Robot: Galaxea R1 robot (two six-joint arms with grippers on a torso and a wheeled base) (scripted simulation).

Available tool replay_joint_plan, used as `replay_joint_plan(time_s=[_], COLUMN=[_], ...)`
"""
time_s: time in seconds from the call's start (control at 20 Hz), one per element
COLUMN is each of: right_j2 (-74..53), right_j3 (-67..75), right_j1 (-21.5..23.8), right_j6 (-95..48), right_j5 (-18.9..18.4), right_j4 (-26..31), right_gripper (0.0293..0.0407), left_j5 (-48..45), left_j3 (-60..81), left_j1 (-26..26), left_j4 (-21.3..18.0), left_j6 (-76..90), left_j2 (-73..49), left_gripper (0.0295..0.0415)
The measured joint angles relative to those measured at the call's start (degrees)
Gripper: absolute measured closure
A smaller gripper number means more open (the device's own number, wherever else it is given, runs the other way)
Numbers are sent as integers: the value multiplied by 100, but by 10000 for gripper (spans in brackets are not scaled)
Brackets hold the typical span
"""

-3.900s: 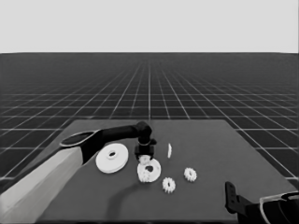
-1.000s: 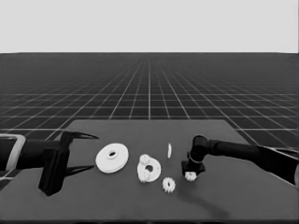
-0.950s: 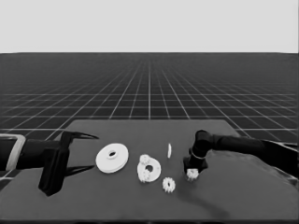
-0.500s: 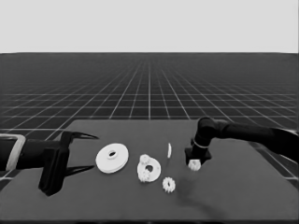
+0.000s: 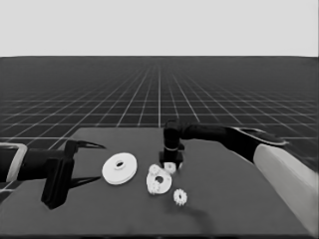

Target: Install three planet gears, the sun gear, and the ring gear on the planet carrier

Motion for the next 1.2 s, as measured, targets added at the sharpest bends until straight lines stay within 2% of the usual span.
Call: replay_joint_plan(time_s=[0.1,0.15,0.5,0.55,0.6,0.65,0.75,1.0,1.1,1.2], right_j2=[94,126,175,175,176,176,176,176,39,19], right_j3=[-330,-439,-604,-605,-606,-607,-607,-608,-135,-46], right_j1=[-586,-720,-880,-881,-882,-882,-883,-883,-331,-105], right_j6=[-199,-261,-352,-353,-353,-354,-354,-354,-76,-21], right_j5=[180,234,319,320,321,321,322,322,79,25], right_j4=[-561,-675,-827,-829,-830,-831,-831,-831,-317,-112], right_gripper=[387,387,387,356,328,319,316,315,315,315], left_j5=[0,0,0,0,0,0,0,0,0,0], left_j3=[0,0,0,0,0,0,0,0,0,0], left_j1=[0,0,0,0,0,0,0,0,0,0], left_j4=[0,0,0,0,0,0,0,0,0,0], left_j6=[0,0,0,0,0,0,0,0,0,0], left_j2=[0,0,0,0,0,0,0,0,0,0], left_gripper=[326,326,326,326,326,326,326,326,326,326])
